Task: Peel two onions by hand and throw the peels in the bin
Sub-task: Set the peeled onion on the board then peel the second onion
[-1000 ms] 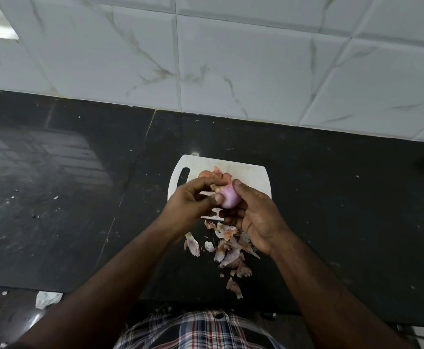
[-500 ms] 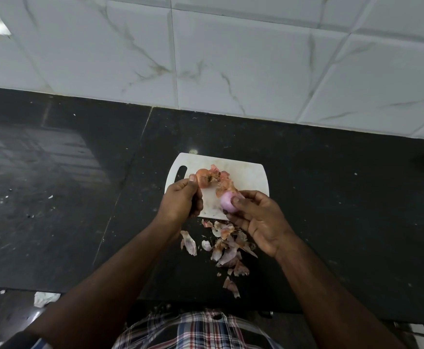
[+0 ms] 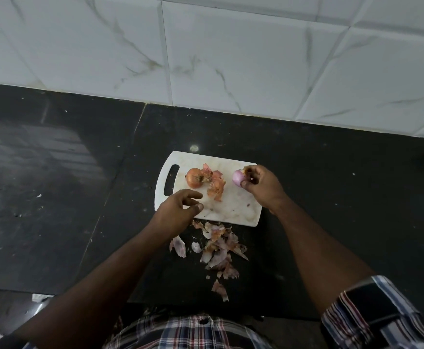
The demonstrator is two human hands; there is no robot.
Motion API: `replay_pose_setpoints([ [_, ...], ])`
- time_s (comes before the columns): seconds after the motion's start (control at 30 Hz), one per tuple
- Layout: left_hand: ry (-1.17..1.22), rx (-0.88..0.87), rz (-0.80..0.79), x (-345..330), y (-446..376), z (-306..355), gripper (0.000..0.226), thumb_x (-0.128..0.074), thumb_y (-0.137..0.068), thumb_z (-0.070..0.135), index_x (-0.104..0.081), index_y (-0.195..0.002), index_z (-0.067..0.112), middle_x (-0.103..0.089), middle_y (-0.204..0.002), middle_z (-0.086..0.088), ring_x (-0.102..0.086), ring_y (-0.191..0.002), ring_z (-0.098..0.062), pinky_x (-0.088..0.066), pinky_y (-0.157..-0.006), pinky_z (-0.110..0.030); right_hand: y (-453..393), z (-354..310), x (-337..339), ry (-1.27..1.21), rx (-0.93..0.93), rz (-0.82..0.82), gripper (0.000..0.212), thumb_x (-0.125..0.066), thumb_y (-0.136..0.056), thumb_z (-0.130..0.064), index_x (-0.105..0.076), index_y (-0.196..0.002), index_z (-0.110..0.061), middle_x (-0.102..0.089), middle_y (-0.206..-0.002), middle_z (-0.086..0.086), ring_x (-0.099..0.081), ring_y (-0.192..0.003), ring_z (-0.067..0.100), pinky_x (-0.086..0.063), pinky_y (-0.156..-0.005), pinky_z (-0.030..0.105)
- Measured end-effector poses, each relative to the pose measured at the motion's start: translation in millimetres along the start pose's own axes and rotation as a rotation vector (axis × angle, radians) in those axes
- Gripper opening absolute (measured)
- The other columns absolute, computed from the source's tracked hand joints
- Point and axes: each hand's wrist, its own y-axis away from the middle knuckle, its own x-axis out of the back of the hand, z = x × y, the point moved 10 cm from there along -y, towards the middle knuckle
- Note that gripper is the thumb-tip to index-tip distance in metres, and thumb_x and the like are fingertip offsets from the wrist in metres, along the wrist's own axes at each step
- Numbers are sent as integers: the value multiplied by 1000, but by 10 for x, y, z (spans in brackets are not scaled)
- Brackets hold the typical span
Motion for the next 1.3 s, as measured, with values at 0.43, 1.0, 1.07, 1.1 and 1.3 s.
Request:
replay_pose_setpoints([
  [0.43,-98,-66,175,189,-221,106,49,-78,-86,24,-57,-130,26,-57,-118,12,-62,-101,-16,-45,-73,-25,-165,140,12,100,-12,-108,64,-76,-86,-29,-50,-143,-20,-56,-142,-2,-58,-122,18,-49,-105,44],
  [1.0,-372,-57,73,159,-788,221,77,-79,-83,21,-41,-149,23,-52,-144,-12,-54,-126,-29,-47,-101,-36,4,277,257,-43,-56,61,63,-82,-80,-23,-55,-138,-20,-61,-127,-6,-64,-104,14,-58,-88,42],
  [1.07,-380,-66,95,173,-792,223,68,-78,-83,22,-47,-143,23,-57,-137,-11,-59,-116,-27,-47,-87,-30,68,341,337,-95,-74,150,45,-78,-84,-22,-63,-126,-23,-67,-120,-8,-66,-104,13,-58,-88,43],
  [1.1,-364,-73,107,188,-775,225,64,-78,-82,23,-50,-140,23,-58,-134,-9,-61,-111,-25,-46,-83,-28,116,353,377,-107,-84,192,34,-75,-86,-19,-67,-119,-24,-70,-114,-6,-68,-100,13,-59,-84,42],
  [1.3,-20,-65,68,259,-330,121,57,-82,-80,30,-55,-130,29,-64,-118,5,-68,-93,-15,-58,-72,-39,656,305,481,-462,-142,377,32,-42,-94,-2,-70,-85,-16,-69,-66,4,-61,-61,19,-46,-52,31],
])
